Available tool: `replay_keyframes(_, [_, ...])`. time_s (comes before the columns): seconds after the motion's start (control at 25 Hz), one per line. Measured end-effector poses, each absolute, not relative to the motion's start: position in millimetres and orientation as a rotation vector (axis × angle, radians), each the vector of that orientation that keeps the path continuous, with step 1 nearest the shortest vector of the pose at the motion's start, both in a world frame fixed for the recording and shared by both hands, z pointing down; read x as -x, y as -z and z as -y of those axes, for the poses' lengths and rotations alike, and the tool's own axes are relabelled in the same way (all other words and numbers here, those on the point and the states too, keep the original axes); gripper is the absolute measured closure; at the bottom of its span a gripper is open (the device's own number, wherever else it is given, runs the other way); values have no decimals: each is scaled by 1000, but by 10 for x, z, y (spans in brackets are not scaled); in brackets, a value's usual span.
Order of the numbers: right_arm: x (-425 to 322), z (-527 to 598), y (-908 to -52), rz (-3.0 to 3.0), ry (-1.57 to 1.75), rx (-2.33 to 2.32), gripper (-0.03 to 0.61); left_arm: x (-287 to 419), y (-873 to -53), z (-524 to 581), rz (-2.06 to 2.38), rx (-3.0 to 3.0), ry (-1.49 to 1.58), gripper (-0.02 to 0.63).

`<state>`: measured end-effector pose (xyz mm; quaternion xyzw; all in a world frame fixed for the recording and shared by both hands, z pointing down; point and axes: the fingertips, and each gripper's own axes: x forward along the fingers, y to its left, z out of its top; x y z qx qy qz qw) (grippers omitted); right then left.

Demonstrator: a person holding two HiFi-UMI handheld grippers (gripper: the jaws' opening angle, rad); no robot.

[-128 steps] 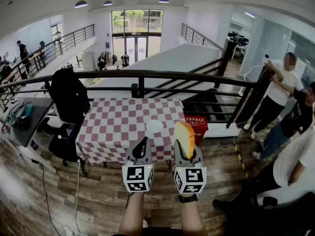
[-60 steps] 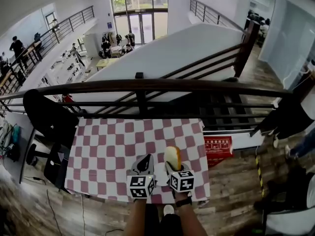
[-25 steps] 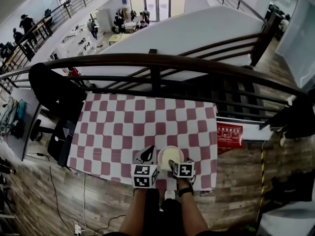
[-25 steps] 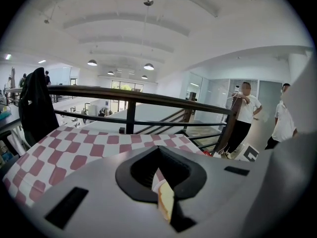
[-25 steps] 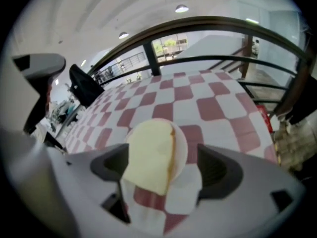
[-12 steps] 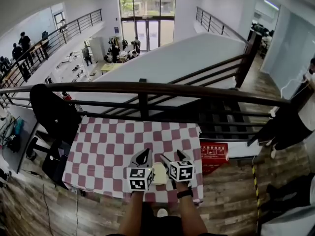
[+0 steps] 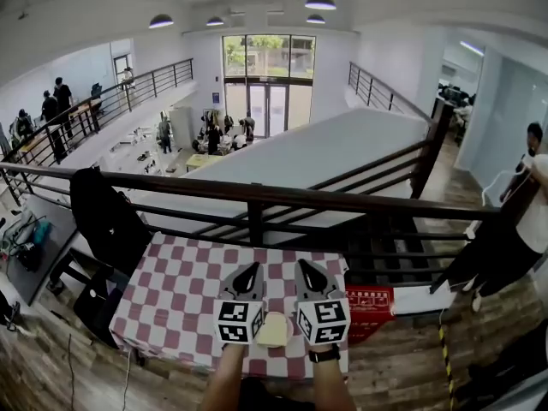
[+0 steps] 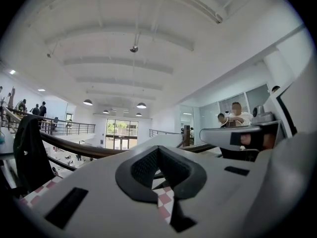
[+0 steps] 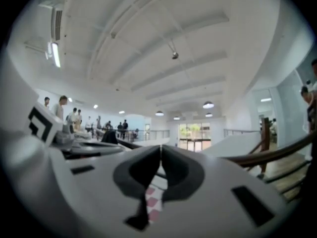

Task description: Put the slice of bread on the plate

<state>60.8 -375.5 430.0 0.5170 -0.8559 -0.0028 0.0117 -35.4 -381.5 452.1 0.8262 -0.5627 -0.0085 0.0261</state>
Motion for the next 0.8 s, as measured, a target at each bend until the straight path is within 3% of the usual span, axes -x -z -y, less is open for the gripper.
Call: replay_keyframes(0.8, [-613, 3599, -4116, 2637, 76, -1683, 565, 268, -4276, 3705, 1748, -2635, 41, 598])
